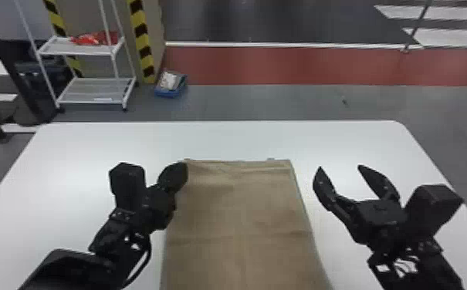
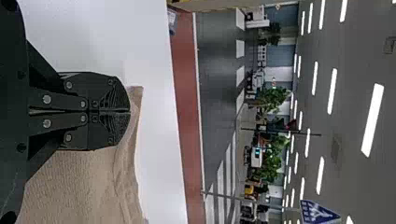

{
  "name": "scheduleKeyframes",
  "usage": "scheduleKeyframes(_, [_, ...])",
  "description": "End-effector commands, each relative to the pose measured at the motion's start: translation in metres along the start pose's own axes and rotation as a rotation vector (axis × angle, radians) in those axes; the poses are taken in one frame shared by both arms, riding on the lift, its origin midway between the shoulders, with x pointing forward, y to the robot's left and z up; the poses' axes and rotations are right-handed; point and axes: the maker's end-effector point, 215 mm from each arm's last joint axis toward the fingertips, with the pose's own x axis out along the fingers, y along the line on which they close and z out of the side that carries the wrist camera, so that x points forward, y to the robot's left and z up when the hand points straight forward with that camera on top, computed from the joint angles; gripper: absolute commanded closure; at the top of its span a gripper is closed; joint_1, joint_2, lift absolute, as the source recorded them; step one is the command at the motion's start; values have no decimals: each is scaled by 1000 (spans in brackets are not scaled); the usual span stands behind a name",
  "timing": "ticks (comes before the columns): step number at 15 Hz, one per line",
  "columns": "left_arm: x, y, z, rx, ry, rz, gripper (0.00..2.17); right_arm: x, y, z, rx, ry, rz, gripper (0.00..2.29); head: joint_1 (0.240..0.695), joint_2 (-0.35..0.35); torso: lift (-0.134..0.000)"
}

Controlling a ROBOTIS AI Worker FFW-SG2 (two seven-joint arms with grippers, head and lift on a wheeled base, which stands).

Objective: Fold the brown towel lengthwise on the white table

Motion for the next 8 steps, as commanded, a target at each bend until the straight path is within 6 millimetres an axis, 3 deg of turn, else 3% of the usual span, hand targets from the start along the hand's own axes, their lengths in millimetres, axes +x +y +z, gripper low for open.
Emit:
scheduleKeyframes(1, [-18, -42, 13, 3, 28, -68, 1804, -4, -33, 0, 11, 3, -99, 134, 695, -64, -113])
scheduleKeyframes(3, [-29, -79, 21, 39, 18, -121, 1801, -9, -63, -4, 0, 16, -195, 134, 695, -150, -113])
scheduleKeyframes(5, [-45, -130, 8, 81, 67, -229, 1801, -14, -78, -8, -1, 29, -241, 134, 695, -206, -113])
scheduleKeyframes(7, [-49, -166, -7, 140, 104, -286, 1757, -17, -90, -12, 0, 36, -292, 134, 695, -297, -113])
scheduleKeyframes(8, [-49, -176, -28, 168, 138, -294, 1342, -18, -90, -14, 15, 42, -297, 137, 695, -323, -113])
